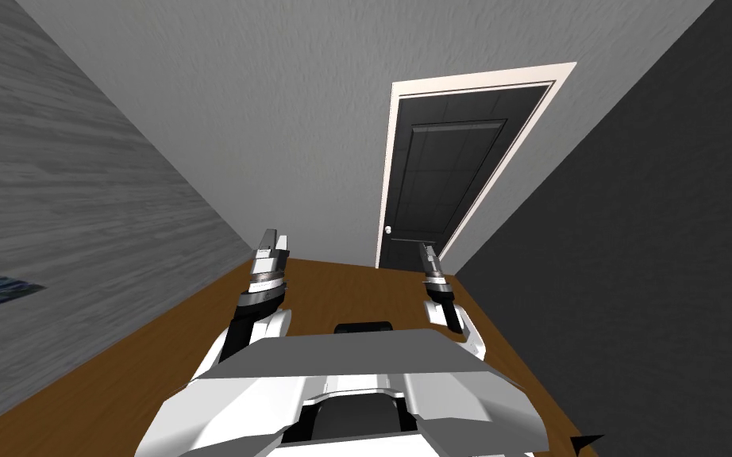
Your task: Pull the door open
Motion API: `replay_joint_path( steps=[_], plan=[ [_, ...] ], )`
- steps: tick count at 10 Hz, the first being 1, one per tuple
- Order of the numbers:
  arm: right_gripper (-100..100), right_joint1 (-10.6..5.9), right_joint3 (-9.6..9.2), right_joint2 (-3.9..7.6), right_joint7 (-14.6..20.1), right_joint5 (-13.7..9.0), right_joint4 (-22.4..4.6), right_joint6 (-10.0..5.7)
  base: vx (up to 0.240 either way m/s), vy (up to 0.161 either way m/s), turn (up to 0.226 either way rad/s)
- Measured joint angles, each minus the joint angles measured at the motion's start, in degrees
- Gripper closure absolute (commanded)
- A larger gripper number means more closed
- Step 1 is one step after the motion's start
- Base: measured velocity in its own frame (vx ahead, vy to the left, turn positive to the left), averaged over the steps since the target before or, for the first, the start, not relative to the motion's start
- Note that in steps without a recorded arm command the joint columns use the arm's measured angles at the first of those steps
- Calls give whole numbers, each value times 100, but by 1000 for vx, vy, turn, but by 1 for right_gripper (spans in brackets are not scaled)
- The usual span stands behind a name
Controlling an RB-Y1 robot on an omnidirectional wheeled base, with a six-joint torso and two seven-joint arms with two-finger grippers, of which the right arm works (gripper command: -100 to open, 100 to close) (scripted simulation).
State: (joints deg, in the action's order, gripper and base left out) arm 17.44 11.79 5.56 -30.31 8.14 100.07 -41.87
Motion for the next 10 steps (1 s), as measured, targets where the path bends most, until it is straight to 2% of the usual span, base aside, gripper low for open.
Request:
replay_joint_path(
  steps=[2, 10],
  plan=[
    [-100, -88, 87, 19, -170, 94, -320, -65, 104, 17, -6],
    [-100, -332, 366, 58, -762, 445, -1253, -190, 85, 18, -6]
  ],
)
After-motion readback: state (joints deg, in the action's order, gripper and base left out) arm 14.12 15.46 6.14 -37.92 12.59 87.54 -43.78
